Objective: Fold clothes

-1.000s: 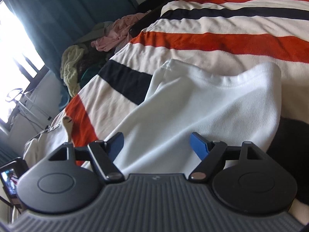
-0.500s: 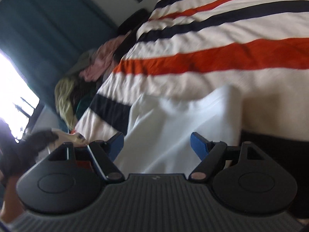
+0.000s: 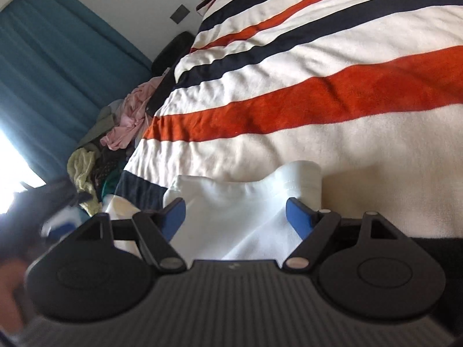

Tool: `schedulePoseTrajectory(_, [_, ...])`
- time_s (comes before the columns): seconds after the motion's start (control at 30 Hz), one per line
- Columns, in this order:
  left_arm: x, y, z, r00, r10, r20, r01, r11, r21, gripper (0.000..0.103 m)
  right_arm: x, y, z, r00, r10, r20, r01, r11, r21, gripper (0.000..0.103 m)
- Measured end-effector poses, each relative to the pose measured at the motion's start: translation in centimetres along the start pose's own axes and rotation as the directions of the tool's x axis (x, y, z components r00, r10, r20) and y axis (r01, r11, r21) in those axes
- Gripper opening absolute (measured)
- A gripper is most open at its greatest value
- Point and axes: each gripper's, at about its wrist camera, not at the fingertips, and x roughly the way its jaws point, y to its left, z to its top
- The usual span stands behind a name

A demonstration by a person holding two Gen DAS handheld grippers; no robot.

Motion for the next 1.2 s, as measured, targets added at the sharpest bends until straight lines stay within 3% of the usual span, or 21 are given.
schedulePoseTrajectory(0.17, [-8.3,5.6,-4.6,0.999,0.037,0.007,-0.036,0.998,-0.057,0.073,-0.6,0.8,-0.4,0.999,0.048,-0.009,-0.049,0.998,-0.035,0.079])
schedulePoseTrajectory(0.4, [-19.6,13.6,-11.5,0.980,0.199,0.026,-0.189,0.957,-0.222,0.078,-2.7,3.8,-1.9,0.978,0.198,-0.059,-0.206,0.957,-0.203,0.079])
schedulePoseTrajectory(0.6, [-23.7,17.5,-15.1,0.961,0.270,0.057,-0.246,0.930,-0.273,0.080,-3.9,6.2,-4.5,0.937,0.290,-0.196,-0.343,0.871,-0.352,0.078])
schedulePoseTrajectory(0.73, [-26.4,20.1,-17.5,0.945,0.318,0.074,-0.281,0.909,-0.307,0.082,-4.2,7.1,-5.9,0.922,0.309,-0.235,-0.382,0.832,-0.403,0.078])
schedulePoseTrajectory(0.87, [-28.7,22.3,-19.7,0.929,0.356,0.099,-0.306,0.892,-0.333,0.083,-3.4,7.1,-6.4,0.918,0.298,-0.262,-0.380,0.850,-0.365,0.078])
schedulePoseTrajectory(1.0, [-28.0,22.0,-20.7,0.946,0.313,0.090,-0.262,0.897,-0.357,0.083,-2.6,7.0,-7.0,0.909,0.299,-0.290,-0.387,0.865,-0.321,0.074])
schedulePoseTrajectory(1.07, [-27.5,21.7,-21.1,0.954,0.288,0.079,-0.244,0.903,-0.353,0.083,-2.1,7.3,-7.5,0.888,0.330,-0.321,-0.426,0.853,-0.302,0.072])
schedulePoseTrajectory(1.13, [-27.0,21.6,-21.5,0.956,0.282,0.080,-0.242,0.912,-0.332,0.083,-1.8,7.8,-8.2,0.850,0.386,-0.358,-0.492,0.824,-0.281,0.072])
schedulePoseTrajectory(1.2, [-26.3,21.8,-21.9,0.957,0.282,0.061,-0.247,0.910,-0.333,0.083,-1.3,8.5,-8.9,0.836,0.401,-0.374,-0.514,0.811,-0.279,0.072])
